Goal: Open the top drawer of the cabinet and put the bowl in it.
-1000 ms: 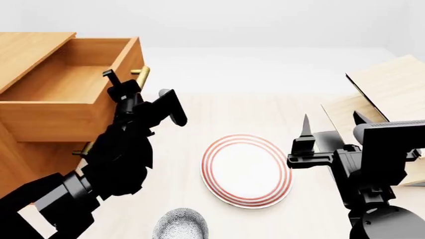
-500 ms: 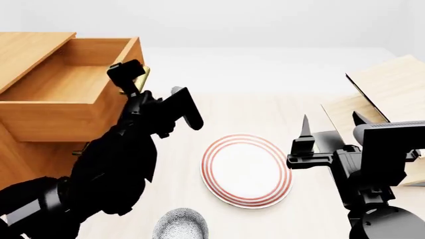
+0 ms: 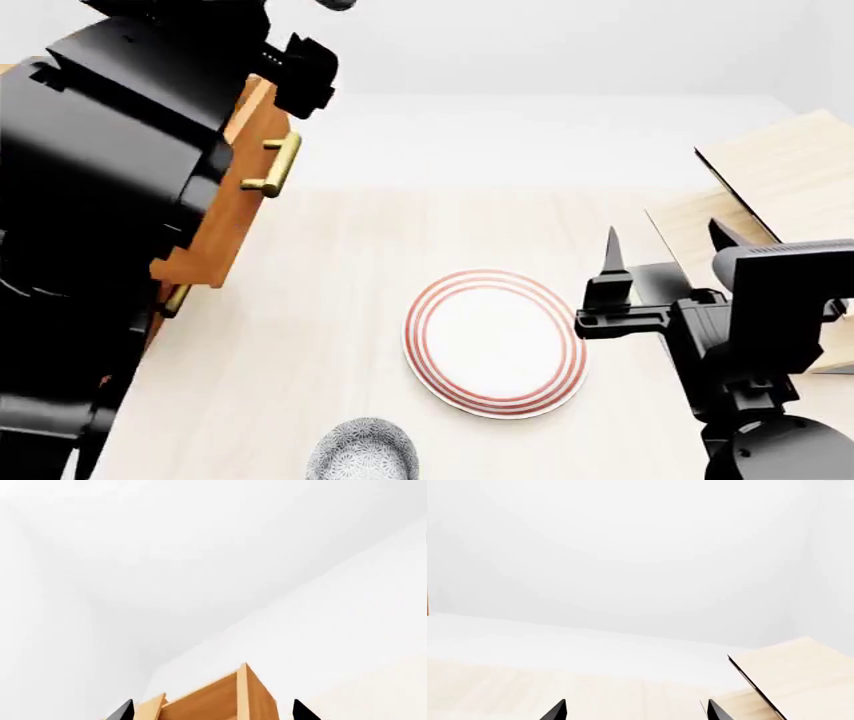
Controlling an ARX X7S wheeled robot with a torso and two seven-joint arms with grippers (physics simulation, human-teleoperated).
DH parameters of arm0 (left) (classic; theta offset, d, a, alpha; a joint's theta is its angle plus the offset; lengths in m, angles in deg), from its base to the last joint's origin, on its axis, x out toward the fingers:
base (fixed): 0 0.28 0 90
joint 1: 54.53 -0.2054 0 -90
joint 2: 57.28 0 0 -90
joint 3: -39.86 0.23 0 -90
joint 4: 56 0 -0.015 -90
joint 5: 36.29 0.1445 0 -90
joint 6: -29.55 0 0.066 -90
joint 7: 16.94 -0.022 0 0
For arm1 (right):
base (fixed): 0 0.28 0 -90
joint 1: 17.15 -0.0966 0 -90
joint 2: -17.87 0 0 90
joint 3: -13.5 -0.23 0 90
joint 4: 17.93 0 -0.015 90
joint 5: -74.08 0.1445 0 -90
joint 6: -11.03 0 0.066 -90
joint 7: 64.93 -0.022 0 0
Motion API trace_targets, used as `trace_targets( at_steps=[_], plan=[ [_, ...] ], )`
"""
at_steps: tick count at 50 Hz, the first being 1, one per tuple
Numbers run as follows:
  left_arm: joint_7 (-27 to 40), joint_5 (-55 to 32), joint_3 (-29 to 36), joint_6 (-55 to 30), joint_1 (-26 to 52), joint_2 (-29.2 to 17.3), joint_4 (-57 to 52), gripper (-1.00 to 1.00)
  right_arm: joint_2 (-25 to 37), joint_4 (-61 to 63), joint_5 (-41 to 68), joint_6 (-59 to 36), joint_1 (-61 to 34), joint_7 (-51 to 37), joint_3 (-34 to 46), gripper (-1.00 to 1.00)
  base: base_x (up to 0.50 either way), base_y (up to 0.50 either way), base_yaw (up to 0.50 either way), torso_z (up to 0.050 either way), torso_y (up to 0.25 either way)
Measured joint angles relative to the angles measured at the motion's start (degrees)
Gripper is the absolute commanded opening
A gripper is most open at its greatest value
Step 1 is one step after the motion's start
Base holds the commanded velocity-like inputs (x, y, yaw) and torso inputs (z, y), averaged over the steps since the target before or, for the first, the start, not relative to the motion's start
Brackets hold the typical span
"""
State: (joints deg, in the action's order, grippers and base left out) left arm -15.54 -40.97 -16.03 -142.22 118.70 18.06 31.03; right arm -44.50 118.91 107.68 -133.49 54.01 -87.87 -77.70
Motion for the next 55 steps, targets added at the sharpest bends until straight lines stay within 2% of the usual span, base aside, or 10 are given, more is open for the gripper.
trace_targets(
  at_steps=[9, 18, 42, 55],
  plan=[
    [0.1, -1.1, -9.2, 1.6, 4.4, 3.3, 14.4, 1.0, 0.0, 0.2, 0.7, -0.4, -0.3, -0.2, 0.0, 1.0, 0.0, 0.0, 0.0, 0.0, 0.0],
    [0.8, -1.5, -14.0, 5.5, 6.8, 5.3, 28.3, 1.0, 0.1, 0.3, 1.1, -0.6, -0.3, -0.4, 0.0, 1.0, 0.0, 0.0, 0.0, 0.0, 0.0],
    [3.2, -1.8, -18.5, 22.5, 13.6, 9.6, 65.3, 1.0, 0.2, -1.0, 0.6, 0.9, 0.4, -0.4, 0.7, 1.0, 0.0, 0.0, 0.0, 0.0, 0.0],
    [2.5, -1.1, -18.4, 25.6, 13.4, 11.0, 74.0, 1.0, 0.4, -1.7, 0.4, 1.9, 1.1, -0.4, 0.9, 1.0, 0.0, 0.0, 0.0, 0.0, 0.0]
  ],
)
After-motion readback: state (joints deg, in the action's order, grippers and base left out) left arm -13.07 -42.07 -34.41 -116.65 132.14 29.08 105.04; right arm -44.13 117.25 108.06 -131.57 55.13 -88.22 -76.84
